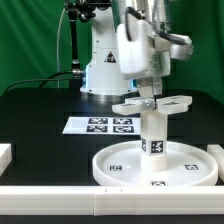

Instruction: Assemble round table

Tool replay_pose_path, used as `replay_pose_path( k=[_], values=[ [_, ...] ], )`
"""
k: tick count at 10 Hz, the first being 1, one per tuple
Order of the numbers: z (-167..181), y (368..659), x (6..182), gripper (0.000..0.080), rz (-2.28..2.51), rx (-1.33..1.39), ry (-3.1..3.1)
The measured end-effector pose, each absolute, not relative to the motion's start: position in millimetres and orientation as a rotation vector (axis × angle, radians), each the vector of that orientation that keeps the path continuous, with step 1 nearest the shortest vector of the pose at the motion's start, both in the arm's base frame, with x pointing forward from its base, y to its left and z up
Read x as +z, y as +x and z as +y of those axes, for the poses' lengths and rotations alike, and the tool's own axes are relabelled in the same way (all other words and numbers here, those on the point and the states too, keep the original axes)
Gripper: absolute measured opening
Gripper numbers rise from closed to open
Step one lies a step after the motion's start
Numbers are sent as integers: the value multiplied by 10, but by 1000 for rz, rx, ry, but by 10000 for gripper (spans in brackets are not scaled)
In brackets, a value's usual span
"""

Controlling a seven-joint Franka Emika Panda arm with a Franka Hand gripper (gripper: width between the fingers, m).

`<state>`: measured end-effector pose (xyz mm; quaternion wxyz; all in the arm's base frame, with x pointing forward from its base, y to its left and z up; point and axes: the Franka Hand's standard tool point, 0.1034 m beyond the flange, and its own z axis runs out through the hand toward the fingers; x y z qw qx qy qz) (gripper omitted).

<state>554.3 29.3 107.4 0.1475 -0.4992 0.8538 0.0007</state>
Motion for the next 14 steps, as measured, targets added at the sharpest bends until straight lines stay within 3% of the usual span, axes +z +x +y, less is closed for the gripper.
replay_pose_path(
  k=[4,7,8,9,10,14],
  values=[
    [356,5538,1048,443,2657,81,-992],
    [357,5543,1059,443,2641,76,-1015],
    [370,5543,1125,604,2603,90,-1099],
    [388,5565,1281,635,2574,107,-1118],
    [394,5581,1377,635,2548,101,-1131],
    [462,5559,1352,649,2336,98,-1581]
  ],
)
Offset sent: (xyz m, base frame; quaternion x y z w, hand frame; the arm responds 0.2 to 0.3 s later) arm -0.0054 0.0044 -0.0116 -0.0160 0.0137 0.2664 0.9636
